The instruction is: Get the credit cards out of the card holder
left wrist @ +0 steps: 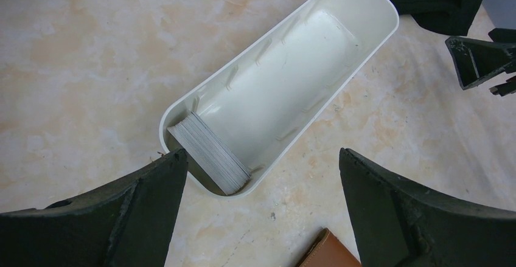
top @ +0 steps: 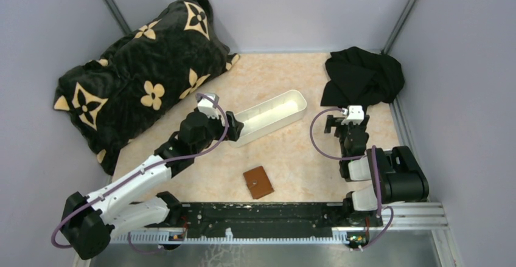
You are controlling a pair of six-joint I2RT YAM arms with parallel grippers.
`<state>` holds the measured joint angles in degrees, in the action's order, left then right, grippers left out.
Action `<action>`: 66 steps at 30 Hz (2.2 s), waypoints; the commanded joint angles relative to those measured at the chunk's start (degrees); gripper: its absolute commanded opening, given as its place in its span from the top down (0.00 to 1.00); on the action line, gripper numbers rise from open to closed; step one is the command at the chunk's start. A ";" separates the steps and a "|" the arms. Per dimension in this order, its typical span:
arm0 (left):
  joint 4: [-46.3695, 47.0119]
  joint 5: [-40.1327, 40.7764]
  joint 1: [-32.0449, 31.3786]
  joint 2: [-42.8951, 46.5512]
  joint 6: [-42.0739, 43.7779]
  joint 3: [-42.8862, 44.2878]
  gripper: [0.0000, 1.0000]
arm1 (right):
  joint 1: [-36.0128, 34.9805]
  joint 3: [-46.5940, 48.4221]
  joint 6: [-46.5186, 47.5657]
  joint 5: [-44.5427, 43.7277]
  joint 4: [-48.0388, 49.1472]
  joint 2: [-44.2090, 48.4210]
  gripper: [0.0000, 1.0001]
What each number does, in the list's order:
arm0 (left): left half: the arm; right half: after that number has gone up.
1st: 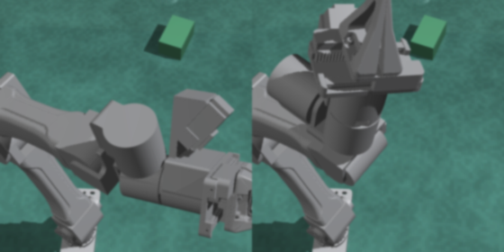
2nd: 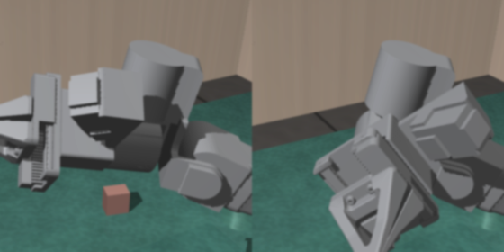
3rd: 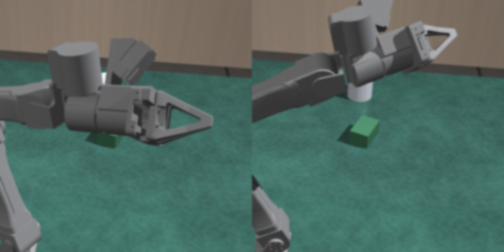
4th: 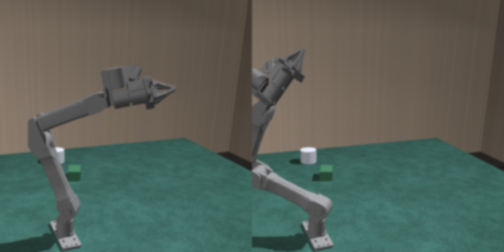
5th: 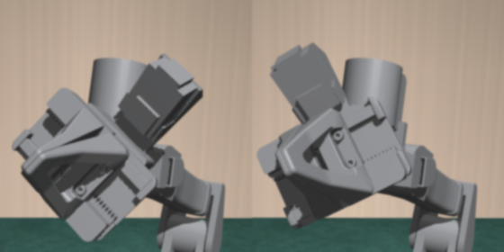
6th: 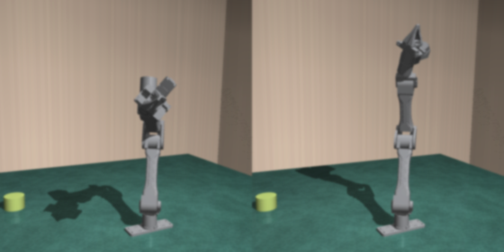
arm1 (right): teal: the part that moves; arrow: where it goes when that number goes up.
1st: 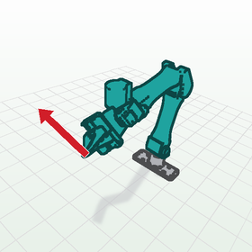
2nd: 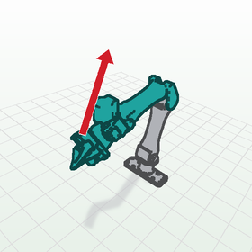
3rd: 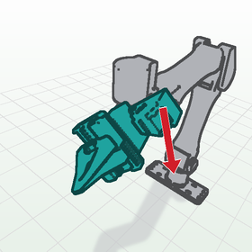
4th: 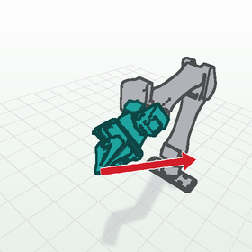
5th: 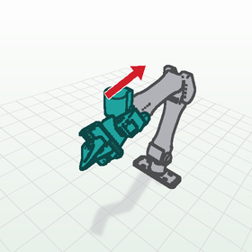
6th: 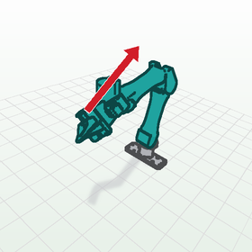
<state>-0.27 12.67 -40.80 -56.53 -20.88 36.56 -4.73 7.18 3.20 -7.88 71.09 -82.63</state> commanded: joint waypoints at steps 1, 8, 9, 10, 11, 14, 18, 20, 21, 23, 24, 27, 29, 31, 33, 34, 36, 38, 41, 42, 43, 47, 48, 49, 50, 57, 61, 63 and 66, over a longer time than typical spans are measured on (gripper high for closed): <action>-0.05 0.90 -0.38 1.50 0.44 -0.09 0.00 | -0.01 1.43 -0.57 -0.07 2.30 -0.07 0.01; -0.46 1.35 -0.34 2.17 0.47 -0.41 0.00 | 0.09 1.43 -0.57 -0.12 2.35 -0.07 0.01; -0.42 1.41 -0.34 2.21 0.51 -0.47 0.00 | 0.00 1.41 -0.57 -0.12 2.31 -0.07 0.01; -0.39 1.48 -0.34 2.17 0.50 -0.56 0.00 | -0.01 1.39 -0.57 -0.12 2.34 -0.07 0.01; -0.35 1.56 -0.34 2.08 0.46 -0.61 0.00 | 0.03 1.43 -0.57 -0.07 2.32 -0.09 0.01; -0.24 1.58 -0.34 1.95 0.49 -0.61 0.00 | 0.04 1.43 -0.52 -0.07 2.33 -0.07 0.01; 0.13 1.57 -0.34 1.80 0.45 -0.61 0.00 | 0.03 1.39 -0.57 -0.05 2.35 -0.07 0.01; 0.17 1.53 -0.38 1.86 0.49 -0.67 0.00 | 0.07 1.43 -0.57 -0.12 2.33 -0.06 0.01; 0.26 1.54 -0.32 1.79 0.47 -0.77 0.00 | 0.05 1.43 -0.58 -0.12 2.31 -0.07 0.01; 0.52 1.42 -0.34 1.65 0.46 -0.95 0.00 | 0.00 1.43 -0.57 -0.04 2.31 -0.07 0.01; 0.56 1.28 -0.34 1.54 0.46 -0.96 0.00 | -0.01 1.43 -0.55 -0.11 2.34 -0.07 0.01; 0.63 0.96 -0.38 1.56 0.35 -1.05 0.00 | 0.02 1.43 -0.57 -0.05 2.30 -0.07 0.01; 0.82 0.87 -0.34 1.73 0.40 -1.32 0.00 | 0.03 1.43 -0.57 -0.07 2.36 -0.07 0.01; 0.94 0.87 -0.34 1.86 0.33 -1.51 0.00 | 0.05 1.43 -0.57 -0.10 2.32 -0.07 0.01; 1.10 0.83 -0.34 1.85 0.15 -1.70 0.00 | 0.04 1.43 -0.58 -0.11 2.30 -0.07 0.01; 1.27 0.72 -0.34 1.86 0.12 -1.83 0.00 | -0.01 1.43 -0.57 -0.10 2.38 -0.07 0.01; 1.48 0.62 -0.42 1.79 0.02 -1.92 0.00 | 0.03 1.38 -0.57 -0.05 2.32 -0.07 0.01; 1.83 0.53 -0.38 1.63 0.01 -2.07 0.00 | 0.02 1.43 -0.57 -0.10 2.32 -0.03 0.01; 2.06 0.16 -0.34 1.11 0.03 -1.96 0.00 | -0.01 1.43 -0.57 -0.12 2.36 -0.05 0.01; 2.07 -0.10 -0.34 0.89 0.02 -1.83 0.00 | -0.01 1.43 -0.57 -0.09 2.36 -0.07 0.01; 2.01 -0.24 -0.34 0.75 -0.03 -1.65 0.00 | 0.00 1.43 -0.57 -0.07 2.31 -0.07 0.01; 1.86 -0.28 -0.34 0.74 -0.09 -1.58 0.00 | 0.03 1.43 -0.57 -0.12 2.30 -0.08 0.01; 1.81 -0.30 -0.34 0.74 -0.13 -1.58 0.00 | 0.02 1.43 -0.57 -0.11 2.31 -0.08 0.01; 1.76 -0.27 -0.34 0.73 -0.11 -1.55 0.00 | 0.02 1.41 -0.57 -0.08 2.30 -0.08 0.01; 1.60 -0.32 -0.39 0.71 -0.24 -1.37 0.00 | -0.01 1.43 -0.57 -0.08 2.38 -0.07 0.01; 1.37 -0.02 -0.34 0.76 -0.78 -1.02 0.00 | 0.01 1.43 -0.57 -0.12 2.36 -0.07 0.01; -1.05 3.24 -0.34 0.29 -3.10 -0.17 0.00 | 0.02 1.42 -0.55 -0.12 2.31 -0.07 0.01; -1.51 4.01 -0.34 0.20 -4.17 -0.26 0.00 | 0.08 1.43 -0.54 -0.07 2.38 -0.06 0.01; -1.87 2.74 -0.35 0.27 -6.05 -0.41 0.00 | 0.02 1.43 -0.56 -0.11 2.31 -0.07 0.01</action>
<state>-0.95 14.92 -40.80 -56.23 -23.68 35.18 -4.71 7.18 3.20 -7.88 71.09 -82.63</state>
